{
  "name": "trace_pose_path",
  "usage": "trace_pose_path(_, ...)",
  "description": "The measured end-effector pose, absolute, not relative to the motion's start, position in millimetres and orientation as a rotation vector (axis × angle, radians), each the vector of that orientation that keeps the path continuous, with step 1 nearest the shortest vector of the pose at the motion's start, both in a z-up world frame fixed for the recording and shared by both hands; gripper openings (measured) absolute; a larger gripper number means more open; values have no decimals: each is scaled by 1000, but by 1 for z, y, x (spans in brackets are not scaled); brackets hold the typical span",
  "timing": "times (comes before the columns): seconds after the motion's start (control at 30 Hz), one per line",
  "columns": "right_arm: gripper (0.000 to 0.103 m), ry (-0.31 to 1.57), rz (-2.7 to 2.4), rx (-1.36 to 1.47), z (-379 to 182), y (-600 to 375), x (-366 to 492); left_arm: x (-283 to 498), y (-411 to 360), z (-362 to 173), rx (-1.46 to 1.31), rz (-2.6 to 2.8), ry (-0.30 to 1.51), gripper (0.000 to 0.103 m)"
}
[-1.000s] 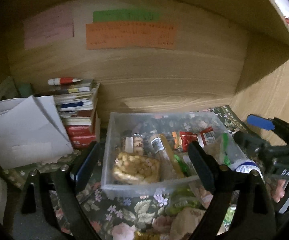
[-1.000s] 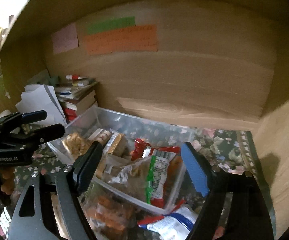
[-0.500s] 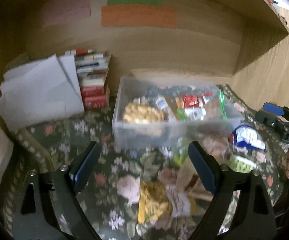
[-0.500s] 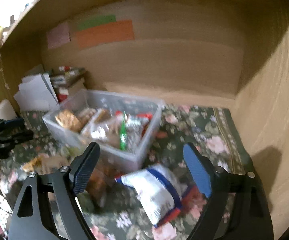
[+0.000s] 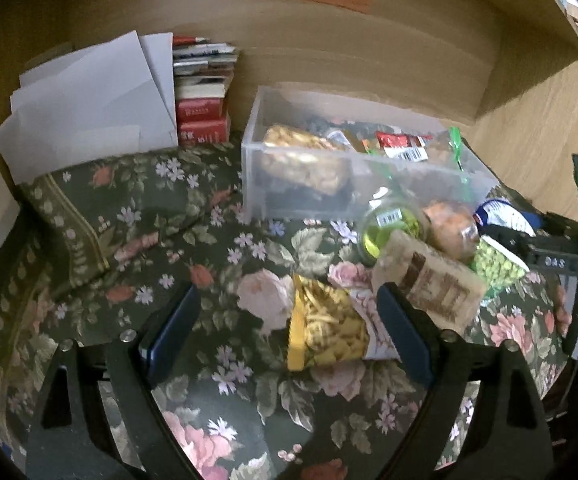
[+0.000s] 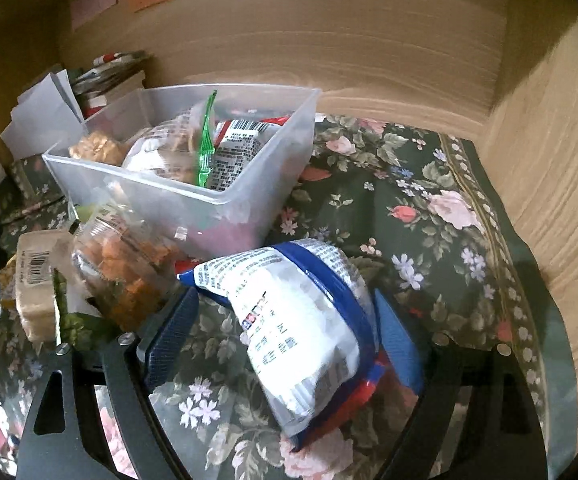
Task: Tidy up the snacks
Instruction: 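Grasp the yellow chip bag with the left tool while the right tool grasps the blue-white bag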
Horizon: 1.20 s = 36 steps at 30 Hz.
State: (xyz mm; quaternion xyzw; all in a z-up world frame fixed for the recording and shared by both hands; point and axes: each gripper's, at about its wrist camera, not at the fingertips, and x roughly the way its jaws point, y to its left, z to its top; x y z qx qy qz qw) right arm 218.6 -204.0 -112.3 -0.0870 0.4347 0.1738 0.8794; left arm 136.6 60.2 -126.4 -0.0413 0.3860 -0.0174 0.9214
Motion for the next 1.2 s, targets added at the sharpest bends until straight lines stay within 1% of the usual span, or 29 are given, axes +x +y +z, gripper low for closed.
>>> trace_pose_path(0.03, 84, 906, 360, -185, -113, -203, 220, 136, 59, -127, -84, -40, 795, 91)
trace_pose_path(0.1, 71, 902, 356, -182, -113, -204, 221, 135, 55, -131, -82, -51, 801, 90)
trace_pose_path(0.13, 68, 898, 354, -178, -113, -205, 220, 135, 53, -133, -79, -57, 806, 90)
trace_pose_path(0.17, 63, 894, 350, -171, -112, -206, 220, 136, 52, -135, -75, -62, 811, 90)
trace_pose_path(0.23, 59, 886, 347, -163, -110, -209, 218, 138, 50, -140, -75, -70, 820, 86)
trace_pose_path(0.27, 56, 883, 343, -165, -110, -208, 218, 139, 50, -142, -82, -78, 823, 81)
trace_pose_path(0.33, 53, 871, 334, -174, -108, -209, 215, 140, 51, -144, -110, -94, 821, 75)
trace_pose_path(0.37, 51, 867, 332, -178, -107, -207, 214, 140, 52, -145, -120, -100, 820, 67)
trace_pose_path(0.4, 50, 864, 330, -180, -106, -207, 213, 140, 53, -146, -129, -105, 823, 59)
trace_pose_path(0.43, 50, 858, 328, -182, -105, -207, 211, 139, 54, -147, -144, -118, 823, 56)
trace_pose_path(0.5, 49, 848, 329, -180, -102, -208, 205, 138, 56, -148, -168, -142, 823, 45)
trace_pose_path(0.63, 48, 830, 330, -168, -98, -211, 194, 130, 52, -147, -150, -136, 811, 39)
trace_pose_path(0.7, 47, 817, 331, -166, -94, -211, 186, 128, 50, -145, -137, -130, 811, 31)
trace_pose_path(0.87, 47, 771, 345, -143, -80, -213, 171, 120, 51, -138, -102, -76, 792, 26)
trace_pose_path(0.9, 47, 761, 346, -141, -76, -213, 168, 120, 55, -137, -105, -65, 789, 23)
trace_pose_path(0.97, 47, 738, 353, -137, -69, -213, 162, 117, 63, -133, -119, -45, 780, 13)
trace_pose_path(1.0, 47, 728, 355, -135, -66, -212, 159, 116, 67, -131, -127, -41, 777, 9)
trace_pose_path(1.13, 47, 691, 368, -133, -55, -211, 154, 115, 70, -122, -105, -16, 763, 9)
trace_pose_path(1.2, 47, 678, 376, -129, -51, -210, 151, 114, 70, -119, -107, -8, 777, 11)
